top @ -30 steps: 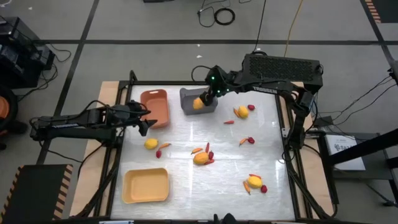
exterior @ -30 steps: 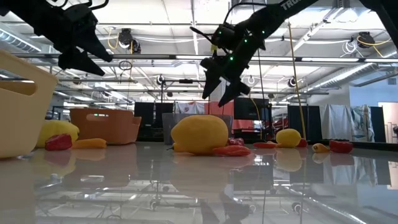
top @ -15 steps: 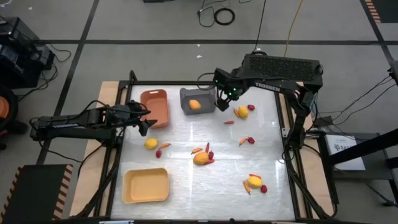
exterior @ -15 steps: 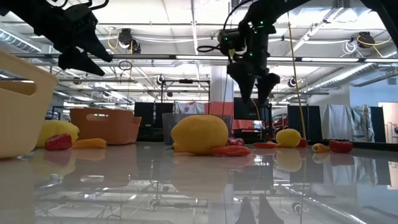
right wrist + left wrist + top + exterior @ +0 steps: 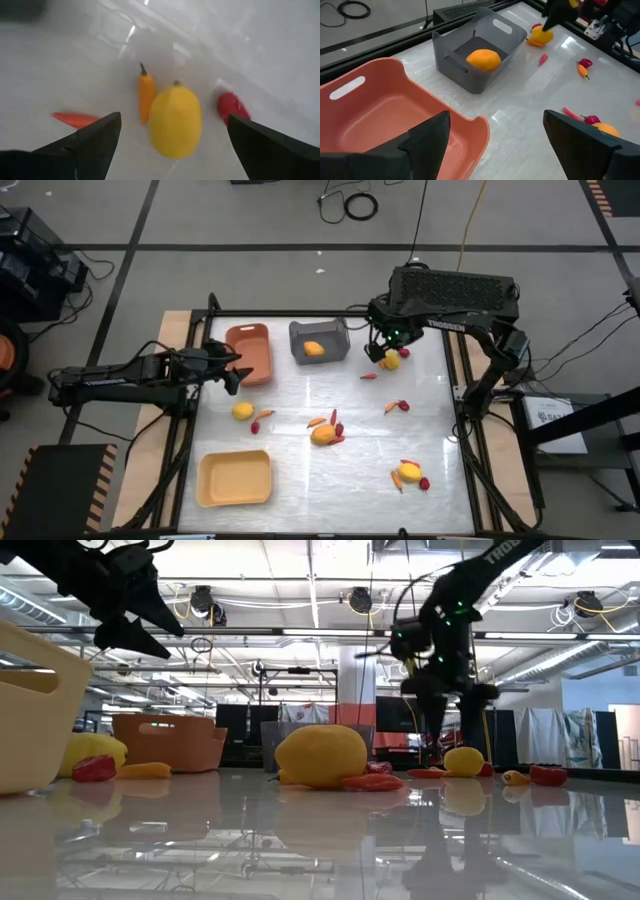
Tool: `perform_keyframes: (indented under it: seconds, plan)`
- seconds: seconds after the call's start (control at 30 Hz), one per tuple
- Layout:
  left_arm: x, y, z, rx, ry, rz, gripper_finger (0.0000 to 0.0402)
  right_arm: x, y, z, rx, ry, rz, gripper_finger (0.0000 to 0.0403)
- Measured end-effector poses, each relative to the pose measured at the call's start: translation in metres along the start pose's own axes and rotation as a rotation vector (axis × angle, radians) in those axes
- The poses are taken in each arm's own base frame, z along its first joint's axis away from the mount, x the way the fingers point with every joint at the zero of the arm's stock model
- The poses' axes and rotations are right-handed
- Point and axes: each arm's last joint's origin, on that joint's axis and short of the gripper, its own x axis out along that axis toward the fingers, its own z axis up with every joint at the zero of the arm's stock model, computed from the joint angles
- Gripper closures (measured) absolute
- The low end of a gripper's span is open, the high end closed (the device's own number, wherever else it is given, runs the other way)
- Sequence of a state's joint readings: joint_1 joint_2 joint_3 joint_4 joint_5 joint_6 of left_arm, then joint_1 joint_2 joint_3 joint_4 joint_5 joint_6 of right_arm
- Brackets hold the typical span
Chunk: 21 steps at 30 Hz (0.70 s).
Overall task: Sort produce into baskets
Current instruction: Put the yellow lemon into the black bin
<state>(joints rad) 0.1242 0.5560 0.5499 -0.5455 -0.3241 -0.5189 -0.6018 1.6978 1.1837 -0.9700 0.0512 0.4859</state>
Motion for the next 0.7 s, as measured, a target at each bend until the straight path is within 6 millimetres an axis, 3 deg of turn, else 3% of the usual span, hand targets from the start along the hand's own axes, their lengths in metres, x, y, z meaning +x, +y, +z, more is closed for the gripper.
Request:
perform_keyframes:
  seconds: [0.2,0.43,0.7]
  plan:
    - [0.000,-0.001,0.001,-0.004,-0.010,-0.006,0.0075,0.024,-0.003,-0.010,0.039,0.007,0.029,0.0047]
    - [0.000,-0.001,0.001,-0.031,-0.014,-0.005,0.0075,0.035,-0.004,-0.015,0.057,0.005,0.045,0.0051]
    - [0.000,-0.001,0.001,-0.030,-0.013,-0.005,0.0075,0.036,-0.005,-0.015,0.058,0.005,0.043,0.0123]
